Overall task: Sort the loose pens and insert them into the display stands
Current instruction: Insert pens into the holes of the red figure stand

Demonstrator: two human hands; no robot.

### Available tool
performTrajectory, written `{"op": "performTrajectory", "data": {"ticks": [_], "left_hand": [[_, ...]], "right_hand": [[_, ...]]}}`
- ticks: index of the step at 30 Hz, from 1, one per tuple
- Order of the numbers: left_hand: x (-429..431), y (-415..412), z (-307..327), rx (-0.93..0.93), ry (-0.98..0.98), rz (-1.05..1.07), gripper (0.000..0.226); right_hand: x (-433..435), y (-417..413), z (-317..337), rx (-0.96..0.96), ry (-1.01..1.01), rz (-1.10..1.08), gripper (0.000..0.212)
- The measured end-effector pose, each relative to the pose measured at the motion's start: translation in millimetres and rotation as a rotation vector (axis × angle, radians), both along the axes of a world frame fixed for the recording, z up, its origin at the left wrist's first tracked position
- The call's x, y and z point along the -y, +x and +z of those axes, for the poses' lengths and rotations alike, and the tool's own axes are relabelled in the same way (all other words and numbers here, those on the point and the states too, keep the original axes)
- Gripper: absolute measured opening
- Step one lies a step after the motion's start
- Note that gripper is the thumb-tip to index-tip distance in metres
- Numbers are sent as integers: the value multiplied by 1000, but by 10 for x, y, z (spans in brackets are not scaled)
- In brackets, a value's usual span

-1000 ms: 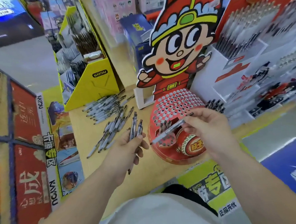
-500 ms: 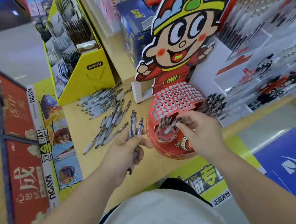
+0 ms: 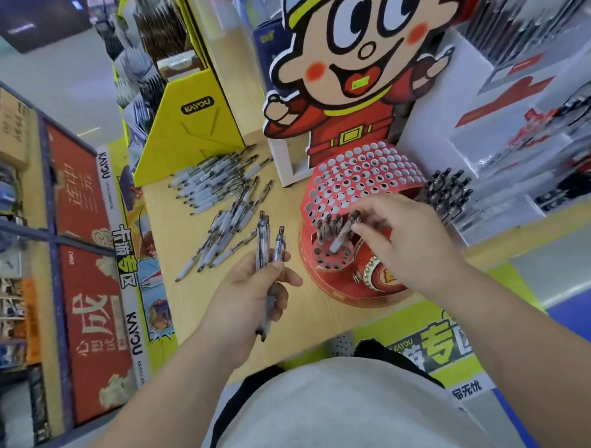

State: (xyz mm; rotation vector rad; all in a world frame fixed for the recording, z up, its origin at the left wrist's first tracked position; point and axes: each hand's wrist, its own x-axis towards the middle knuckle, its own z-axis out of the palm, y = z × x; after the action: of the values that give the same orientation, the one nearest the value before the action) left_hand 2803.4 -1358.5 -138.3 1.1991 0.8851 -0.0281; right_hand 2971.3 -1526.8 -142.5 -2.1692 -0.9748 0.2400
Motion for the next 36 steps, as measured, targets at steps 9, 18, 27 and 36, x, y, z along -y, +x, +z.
{"op": "performTrajectory", "data": {"ticks": [9, 18, 27, 36], "left_hand": [[7, 14, 16, -11, 30, 24, 17], [32, 7, 41, -9, 34, 55, 17], [71, 45, 56, 7, 39, 55, 18], [113, 38, 99, 25, 30, 48, 18]], "right_hand": [[22, 40, 6, 33, 13, 58, 22], [1, 95, 11, 67, -19, 142, 23], [-58, 109, -109, 151, -13, 153, 20], [-110, 88, -191, 123, -111, 151, 22]]}}
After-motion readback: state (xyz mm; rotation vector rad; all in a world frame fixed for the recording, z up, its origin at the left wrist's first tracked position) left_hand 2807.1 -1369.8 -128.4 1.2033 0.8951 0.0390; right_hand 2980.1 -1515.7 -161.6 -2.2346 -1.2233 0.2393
